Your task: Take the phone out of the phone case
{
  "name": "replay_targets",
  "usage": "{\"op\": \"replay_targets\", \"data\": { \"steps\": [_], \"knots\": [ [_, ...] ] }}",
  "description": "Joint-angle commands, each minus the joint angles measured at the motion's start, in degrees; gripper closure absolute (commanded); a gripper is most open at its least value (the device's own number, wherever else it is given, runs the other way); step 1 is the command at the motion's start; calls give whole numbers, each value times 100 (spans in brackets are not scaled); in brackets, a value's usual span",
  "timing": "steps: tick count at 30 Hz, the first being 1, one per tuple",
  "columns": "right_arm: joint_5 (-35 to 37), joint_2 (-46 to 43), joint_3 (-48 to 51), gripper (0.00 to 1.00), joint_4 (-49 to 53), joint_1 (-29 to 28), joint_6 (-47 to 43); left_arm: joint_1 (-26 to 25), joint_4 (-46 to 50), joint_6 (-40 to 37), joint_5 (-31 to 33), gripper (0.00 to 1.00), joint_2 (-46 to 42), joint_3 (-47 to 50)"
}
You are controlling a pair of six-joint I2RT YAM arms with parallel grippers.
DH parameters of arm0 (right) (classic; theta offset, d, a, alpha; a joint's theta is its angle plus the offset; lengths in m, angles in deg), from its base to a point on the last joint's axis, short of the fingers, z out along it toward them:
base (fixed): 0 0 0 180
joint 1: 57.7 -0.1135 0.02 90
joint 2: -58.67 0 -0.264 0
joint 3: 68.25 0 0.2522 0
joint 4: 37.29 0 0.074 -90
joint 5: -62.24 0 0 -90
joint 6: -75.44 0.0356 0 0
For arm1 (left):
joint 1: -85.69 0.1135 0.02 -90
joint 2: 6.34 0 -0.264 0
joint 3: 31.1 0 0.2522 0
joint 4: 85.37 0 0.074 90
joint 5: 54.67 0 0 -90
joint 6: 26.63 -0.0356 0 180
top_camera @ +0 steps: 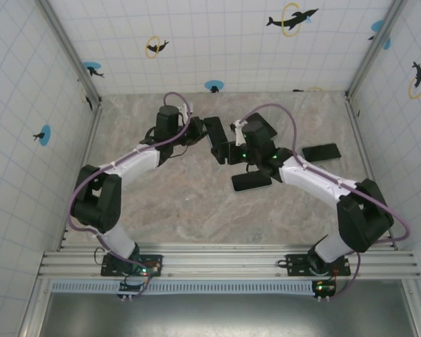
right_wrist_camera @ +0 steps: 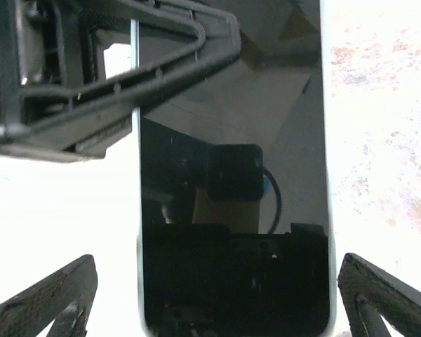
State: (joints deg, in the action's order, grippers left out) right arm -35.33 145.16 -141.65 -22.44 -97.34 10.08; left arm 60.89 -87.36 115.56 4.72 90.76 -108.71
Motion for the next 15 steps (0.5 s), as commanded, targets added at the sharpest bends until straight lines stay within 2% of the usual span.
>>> {"op": "replay_targets", "data": {
  "steps": [1, 4, 6, 8, 12, 15],
  "knots": [
    [-84, -435, 276, 9, -502, 38, 288, 227, -752, 462, -170, 96, -340, -204],
    [-125, -794, 747, 9, -1316, 44, 700, 315, -1092, 759, -199, 98, -452, -224],
    [-243, -998, 1124, 11, -2111, 35, 1297, 326, -1273, 961, -173, 100, -511, -258],
    [-342, -1096, 1473, 15, -2929, 12, 1833, 326, -1503, 1209, -174, 100, -559, -264],
    [-105, -1141, 2032, 26, -4478, -163, 2754, 326, -2084, 1759, -115, 100, -694, -118],
    [82, -1044, 2187, 31, -5264, -279, 3273, 330, -2355, 2055, -53, 100, -826, 7]
  ]
}}
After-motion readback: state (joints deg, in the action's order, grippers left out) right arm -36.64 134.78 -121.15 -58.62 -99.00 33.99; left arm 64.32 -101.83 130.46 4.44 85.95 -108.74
